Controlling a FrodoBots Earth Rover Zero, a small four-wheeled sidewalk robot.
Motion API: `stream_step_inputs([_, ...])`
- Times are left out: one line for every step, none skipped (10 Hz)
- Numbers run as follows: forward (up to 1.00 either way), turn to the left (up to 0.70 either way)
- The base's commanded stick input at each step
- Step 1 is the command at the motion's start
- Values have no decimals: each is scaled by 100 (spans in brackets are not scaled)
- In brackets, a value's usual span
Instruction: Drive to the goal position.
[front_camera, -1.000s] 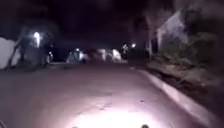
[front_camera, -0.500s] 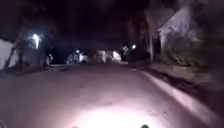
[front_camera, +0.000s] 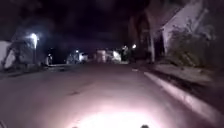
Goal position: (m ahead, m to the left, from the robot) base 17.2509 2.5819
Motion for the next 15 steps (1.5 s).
stream_step_inputs([70,35])
stream_step_inputs([70,35])
stream_step_inputs([70,35])
stream_step_inputs([70,35])
stream_step_inputs([70,35])
stream_step_inputs([70,28])
stream_step_inputs([70,11])
stream_step_inputs([70,0])
stream_step_inputs([70,0])
stream_step_inputs([70,0])
stream_step_inputs([70,0])
stream_step_inputs([70,0])
stream_step_inputs([70,0])
stream_step_inputs([70,0])
stream_step_inputs([70,0])
